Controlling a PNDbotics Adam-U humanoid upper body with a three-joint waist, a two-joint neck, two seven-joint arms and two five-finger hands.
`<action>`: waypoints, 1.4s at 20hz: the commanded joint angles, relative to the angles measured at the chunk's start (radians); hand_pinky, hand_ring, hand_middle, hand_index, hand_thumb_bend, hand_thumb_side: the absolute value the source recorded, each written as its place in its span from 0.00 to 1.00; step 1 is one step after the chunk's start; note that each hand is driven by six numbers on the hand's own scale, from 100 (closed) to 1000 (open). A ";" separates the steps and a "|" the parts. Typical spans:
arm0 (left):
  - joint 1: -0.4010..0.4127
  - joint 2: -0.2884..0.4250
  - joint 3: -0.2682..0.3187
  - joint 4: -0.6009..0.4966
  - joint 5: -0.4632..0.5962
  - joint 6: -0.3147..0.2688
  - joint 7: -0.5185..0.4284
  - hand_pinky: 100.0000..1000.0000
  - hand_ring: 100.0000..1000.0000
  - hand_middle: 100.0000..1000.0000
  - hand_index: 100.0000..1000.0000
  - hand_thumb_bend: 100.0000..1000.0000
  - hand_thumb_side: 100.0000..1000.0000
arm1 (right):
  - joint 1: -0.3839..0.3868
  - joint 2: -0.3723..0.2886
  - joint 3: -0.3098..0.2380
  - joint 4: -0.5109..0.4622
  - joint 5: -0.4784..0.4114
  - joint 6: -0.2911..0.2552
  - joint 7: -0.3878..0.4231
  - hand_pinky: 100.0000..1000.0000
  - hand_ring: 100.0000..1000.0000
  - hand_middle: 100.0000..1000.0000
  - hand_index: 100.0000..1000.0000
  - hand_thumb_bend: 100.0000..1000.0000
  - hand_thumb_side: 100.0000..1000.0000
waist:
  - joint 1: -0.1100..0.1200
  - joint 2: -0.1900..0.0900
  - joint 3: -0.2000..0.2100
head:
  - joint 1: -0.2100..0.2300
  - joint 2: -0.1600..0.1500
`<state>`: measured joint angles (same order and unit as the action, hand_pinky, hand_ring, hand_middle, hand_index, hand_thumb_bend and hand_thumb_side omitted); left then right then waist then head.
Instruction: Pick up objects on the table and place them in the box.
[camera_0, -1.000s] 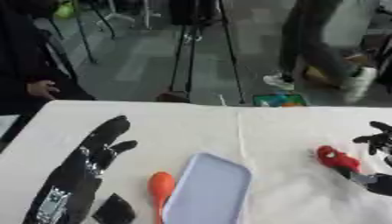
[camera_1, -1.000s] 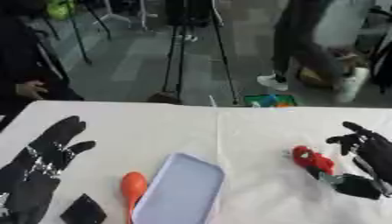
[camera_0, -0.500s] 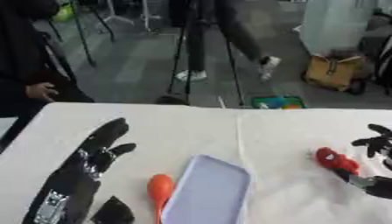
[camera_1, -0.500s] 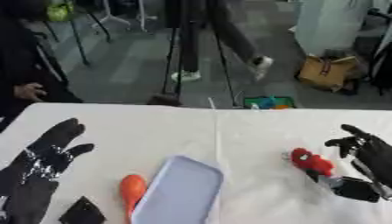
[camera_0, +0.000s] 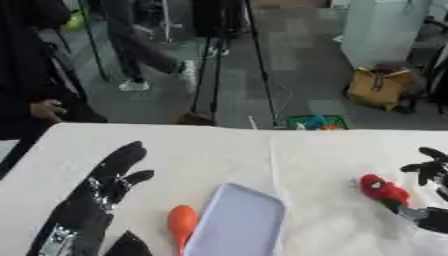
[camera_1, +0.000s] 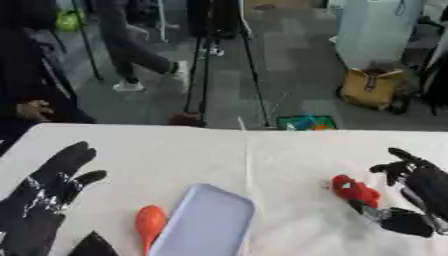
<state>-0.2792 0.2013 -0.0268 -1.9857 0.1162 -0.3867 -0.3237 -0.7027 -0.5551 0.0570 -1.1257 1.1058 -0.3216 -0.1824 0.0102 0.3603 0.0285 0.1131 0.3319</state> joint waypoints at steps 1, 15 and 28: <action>-0.007 0.020 0.007 -0.014 0.001 0.000 0.001 0.89 1.00 0.95 0.91 0.04 1.00 | -0.012 -0.021 -0.004 -0.019 -0.002 -0.001 -0.004 0.84 0.98 0.44 0.79 0.53 0.93 | -0.003 -0.020 0.000 | 0.007 -0.016; -0.006 0.020 0.007 -0.014 -0.001 0.000 0.000 0.89 1.00 0.95 0.91 0.04 1.00 | -0.015 -0.017 -0.005 -0.003 0.013 0.001 -0.007 0.84 0.97 0.44 0.79 0.52 0.92 | -0.002 -0.016 0.000 | 0.002 -0.010; -0.004 0.021 0.008 -0.014 -0.003 0.000 0.001 0.89 1.00 0.95 0.92 0.04 1.00 | -0.008 -0.026 -0.006 -0.017 -0.004 0.001 0.001 0.84 0.97 0.43 0.77 0.53 0.91 | -0.002 -0.017 -0.002 | 0.001 -0.006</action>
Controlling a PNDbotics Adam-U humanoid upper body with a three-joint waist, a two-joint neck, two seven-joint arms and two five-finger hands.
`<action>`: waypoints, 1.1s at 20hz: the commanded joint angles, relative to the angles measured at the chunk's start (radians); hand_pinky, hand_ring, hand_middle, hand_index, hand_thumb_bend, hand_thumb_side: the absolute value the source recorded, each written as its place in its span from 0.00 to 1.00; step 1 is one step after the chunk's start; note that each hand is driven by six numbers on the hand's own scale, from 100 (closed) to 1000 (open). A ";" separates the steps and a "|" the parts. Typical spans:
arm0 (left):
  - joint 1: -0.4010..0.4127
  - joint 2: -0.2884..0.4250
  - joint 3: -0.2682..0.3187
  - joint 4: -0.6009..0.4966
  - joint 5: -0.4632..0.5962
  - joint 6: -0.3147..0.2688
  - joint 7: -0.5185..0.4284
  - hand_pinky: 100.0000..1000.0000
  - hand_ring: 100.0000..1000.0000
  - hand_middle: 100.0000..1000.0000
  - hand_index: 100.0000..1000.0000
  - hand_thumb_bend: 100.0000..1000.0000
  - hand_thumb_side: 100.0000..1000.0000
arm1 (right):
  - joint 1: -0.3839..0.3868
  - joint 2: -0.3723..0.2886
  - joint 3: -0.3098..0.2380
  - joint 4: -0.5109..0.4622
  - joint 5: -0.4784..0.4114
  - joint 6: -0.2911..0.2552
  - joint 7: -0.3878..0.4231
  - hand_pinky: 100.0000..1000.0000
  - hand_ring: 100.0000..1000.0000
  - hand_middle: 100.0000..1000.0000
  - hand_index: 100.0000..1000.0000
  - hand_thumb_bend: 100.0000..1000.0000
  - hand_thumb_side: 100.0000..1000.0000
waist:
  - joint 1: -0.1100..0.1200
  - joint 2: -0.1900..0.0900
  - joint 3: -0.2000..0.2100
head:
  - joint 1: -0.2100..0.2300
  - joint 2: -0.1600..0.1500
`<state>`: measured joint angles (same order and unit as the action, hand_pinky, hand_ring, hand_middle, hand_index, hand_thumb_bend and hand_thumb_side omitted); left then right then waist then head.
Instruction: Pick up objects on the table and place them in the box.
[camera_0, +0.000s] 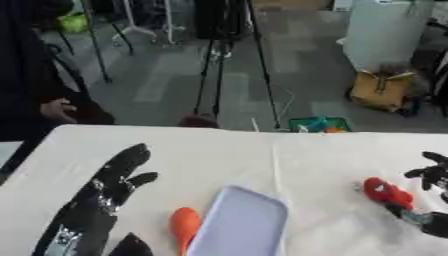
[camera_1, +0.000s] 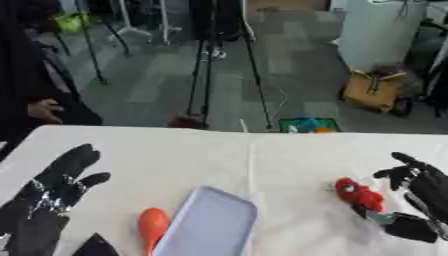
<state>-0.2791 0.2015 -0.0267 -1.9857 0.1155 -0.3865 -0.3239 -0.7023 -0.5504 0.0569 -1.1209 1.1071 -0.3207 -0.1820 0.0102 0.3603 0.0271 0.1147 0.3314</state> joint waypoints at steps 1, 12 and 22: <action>-0.005 0.021 0.008 -0.014 -0.002 0.000 0.001 0.89 1.00 0.95 0.92 0.04 1.00 | -0.008 -0.031 -0.006 -0.022 -0.006 0.001 0.000 0.84 0.97 0.43 0.77 0.53 0.91 | -0.002 -0.017 -0.001 | -0.002 -0.005; -0.007 0.020 0.003 -0.014 0.002 0.000 -0.004 0.89 1.00 0.95 0.92 0.04 1.00 | -0.049 -0.059 -0.011 0.024 -0.006 -0.014 0.018 0.85 0.98 0.46 0.80 0.53 1.00 | -0.001 -0.017 0.006 | -0.014 -0.013; -0.010 0.021 0.001 -0.014 0.003 -0.002 -0.010 0.89 1.00 0.95 0.92 0.04 1.00 | -0.088 -0.085 -0.018 0.087 -0.003 -0.040 0.030 0.85 0.98 0.47 0.80 0.53 0.99 | -0.001 -0.009 0.015 | -0.020 -0.033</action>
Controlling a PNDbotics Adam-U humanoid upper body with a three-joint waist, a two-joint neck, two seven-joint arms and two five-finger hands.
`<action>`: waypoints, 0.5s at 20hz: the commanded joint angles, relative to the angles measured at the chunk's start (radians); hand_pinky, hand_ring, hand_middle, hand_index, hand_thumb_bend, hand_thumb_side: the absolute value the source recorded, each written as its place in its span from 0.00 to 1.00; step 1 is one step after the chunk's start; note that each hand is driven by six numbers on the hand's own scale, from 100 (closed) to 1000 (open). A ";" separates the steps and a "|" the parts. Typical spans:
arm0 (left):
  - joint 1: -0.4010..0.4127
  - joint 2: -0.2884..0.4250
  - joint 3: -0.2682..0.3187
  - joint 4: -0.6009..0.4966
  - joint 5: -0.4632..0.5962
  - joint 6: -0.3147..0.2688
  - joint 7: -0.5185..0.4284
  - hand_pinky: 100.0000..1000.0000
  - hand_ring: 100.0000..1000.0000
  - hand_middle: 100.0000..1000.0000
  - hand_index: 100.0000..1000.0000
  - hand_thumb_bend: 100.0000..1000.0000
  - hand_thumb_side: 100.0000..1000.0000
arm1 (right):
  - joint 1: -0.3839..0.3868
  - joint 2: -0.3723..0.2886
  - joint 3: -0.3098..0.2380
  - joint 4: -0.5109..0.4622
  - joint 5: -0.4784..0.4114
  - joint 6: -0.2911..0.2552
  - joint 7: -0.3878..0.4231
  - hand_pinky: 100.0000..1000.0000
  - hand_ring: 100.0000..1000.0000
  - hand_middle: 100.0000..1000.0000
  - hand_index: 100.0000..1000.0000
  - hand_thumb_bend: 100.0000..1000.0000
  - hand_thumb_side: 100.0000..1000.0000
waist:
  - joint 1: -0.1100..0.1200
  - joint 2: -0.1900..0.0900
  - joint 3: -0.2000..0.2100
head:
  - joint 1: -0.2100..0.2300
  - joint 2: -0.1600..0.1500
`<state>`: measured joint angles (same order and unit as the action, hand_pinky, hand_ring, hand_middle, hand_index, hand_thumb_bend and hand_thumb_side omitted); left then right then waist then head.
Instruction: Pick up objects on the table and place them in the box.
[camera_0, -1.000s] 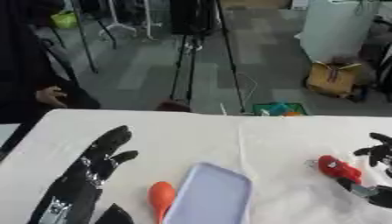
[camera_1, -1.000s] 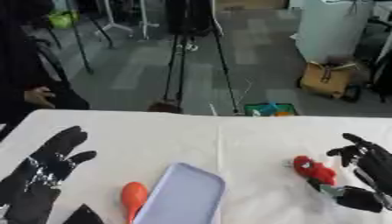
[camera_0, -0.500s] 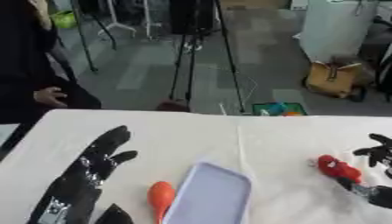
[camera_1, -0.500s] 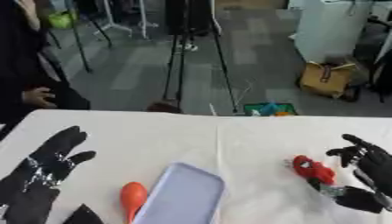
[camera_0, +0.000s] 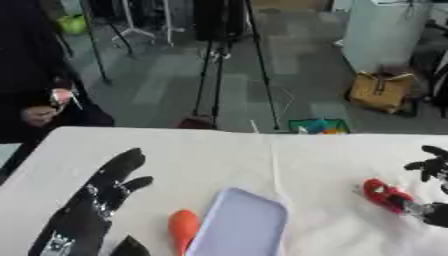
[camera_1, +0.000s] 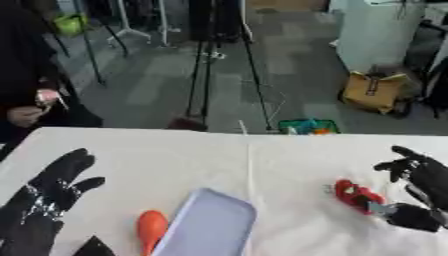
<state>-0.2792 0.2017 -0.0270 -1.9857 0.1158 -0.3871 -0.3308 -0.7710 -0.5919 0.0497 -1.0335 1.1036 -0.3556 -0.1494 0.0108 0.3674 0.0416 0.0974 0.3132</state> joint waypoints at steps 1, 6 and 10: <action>-0.009 0.020 0.002 -0.014 0.002 -0.001 -0.003 0.89 1.00 0.95 0.92 0.04 1.00 | -0.019 -0.044 -0.011 0.002 0.001 -0.006 -0.004 0.85 0.98 0.47 0.80 0.53 0.99 | -0.001 -0.016 0.000 | -0.004 -0.015; -0.009 0.020 0.001 -0.014 0.003 -0.002 -0.004 0.89 1.00 0.95 0.92 0.04 1.00 | -0.018 -0.045 -0.011 0.003 0.002 -0.007 -0.007 0.85 0.98 0.47 0.80 0.52 0.99 | 0.000 -0.016 0.001 | -0.005 -0.017; -0.010 0.020 0.001 -0.014 0.003 -0.002 -0.004 0.89 1.00 0.95 0.92 0.04 1.00 | -0.016 -0.046 -0.010 0.001 0.001 -0.008 -0.008 0.85 0.98 0.49 0.80 0.53 0.99 | 0.000 -0.016 0.001 | -0.004 -0.019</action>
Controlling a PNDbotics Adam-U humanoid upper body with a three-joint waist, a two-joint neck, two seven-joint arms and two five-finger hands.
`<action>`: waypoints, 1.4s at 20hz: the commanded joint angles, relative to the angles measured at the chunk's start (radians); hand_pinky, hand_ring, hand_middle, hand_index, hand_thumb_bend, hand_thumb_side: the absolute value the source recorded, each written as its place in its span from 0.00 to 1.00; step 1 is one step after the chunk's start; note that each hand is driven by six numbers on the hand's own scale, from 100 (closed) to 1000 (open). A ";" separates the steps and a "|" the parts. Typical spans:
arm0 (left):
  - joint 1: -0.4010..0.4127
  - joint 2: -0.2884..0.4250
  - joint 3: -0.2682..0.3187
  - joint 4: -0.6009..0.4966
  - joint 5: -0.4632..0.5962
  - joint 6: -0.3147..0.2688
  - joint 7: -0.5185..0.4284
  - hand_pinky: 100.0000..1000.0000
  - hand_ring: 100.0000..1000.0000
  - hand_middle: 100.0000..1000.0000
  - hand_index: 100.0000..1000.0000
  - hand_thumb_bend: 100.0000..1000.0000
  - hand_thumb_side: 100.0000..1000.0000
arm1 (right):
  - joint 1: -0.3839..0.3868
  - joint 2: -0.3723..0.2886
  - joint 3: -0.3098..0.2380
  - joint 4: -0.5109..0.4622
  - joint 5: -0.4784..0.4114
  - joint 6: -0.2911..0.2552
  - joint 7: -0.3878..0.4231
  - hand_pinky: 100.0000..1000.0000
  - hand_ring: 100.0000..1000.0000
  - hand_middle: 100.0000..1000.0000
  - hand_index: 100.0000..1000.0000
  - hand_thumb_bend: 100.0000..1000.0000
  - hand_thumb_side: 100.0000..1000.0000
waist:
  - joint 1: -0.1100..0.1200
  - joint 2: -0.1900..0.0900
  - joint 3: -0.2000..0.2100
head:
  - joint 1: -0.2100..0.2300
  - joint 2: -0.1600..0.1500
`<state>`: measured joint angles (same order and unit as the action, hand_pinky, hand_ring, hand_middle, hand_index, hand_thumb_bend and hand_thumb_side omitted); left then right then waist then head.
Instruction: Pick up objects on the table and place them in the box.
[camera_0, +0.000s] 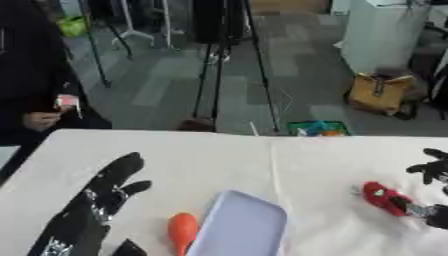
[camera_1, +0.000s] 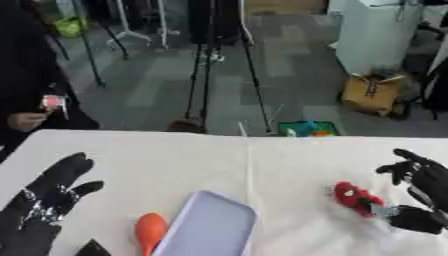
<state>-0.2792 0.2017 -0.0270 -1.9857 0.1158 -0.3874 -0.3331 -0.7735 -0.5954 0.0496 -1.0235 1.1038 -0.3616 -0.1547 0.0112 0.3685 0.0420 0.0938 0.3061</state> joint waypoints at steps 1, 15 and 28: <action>-0.009 0.020 0.001 -0.014 0.003 -0.001 -0.002 0.89 1.00 0.95 0.92 0.04 1.00 | -0.013 -0.042 -0.010 -0.010 0.000 -0.002 -0.003 0.85 0.98 0.50 0.80 0.52 0.99 | -0.001 -0.017 0.000 | 0.000 -0.013; -0.009 0.018 0.001 -0.014 0.001 0.001 -0.004 0.89 1.00 0.95 0.92 0.04 1.00 | 0.006 -0.028 -0.004 -0.013 0.013 -0.009 0.009 0.85 0.98 0.57 0.80 0.52 0.98 | -0.001 -0.013 -0.002 | 0.002 -0.009; -0.011 0.016 0.000 -0.014 0.003 0.001 -0.007 0.89 1.00 0.95 0.92 0.04 1.00 | 0.023 -0.006 -0.002 0.005 0.063 -0.013 0.007 0.85 0.98 0.56 0.80 0.51 0.96 | 0.004 -0.013 -0.003 | 0.006 -0.016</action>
<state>-0.2794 0.2017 -0.0271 -1.9857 0.1158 -0.3852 -0.3360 -0.7387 -0.5793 0.0506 -1.0116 1.1611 -0.3745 -0.1439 0.0165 0.3731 0.0404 0.0954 0.3047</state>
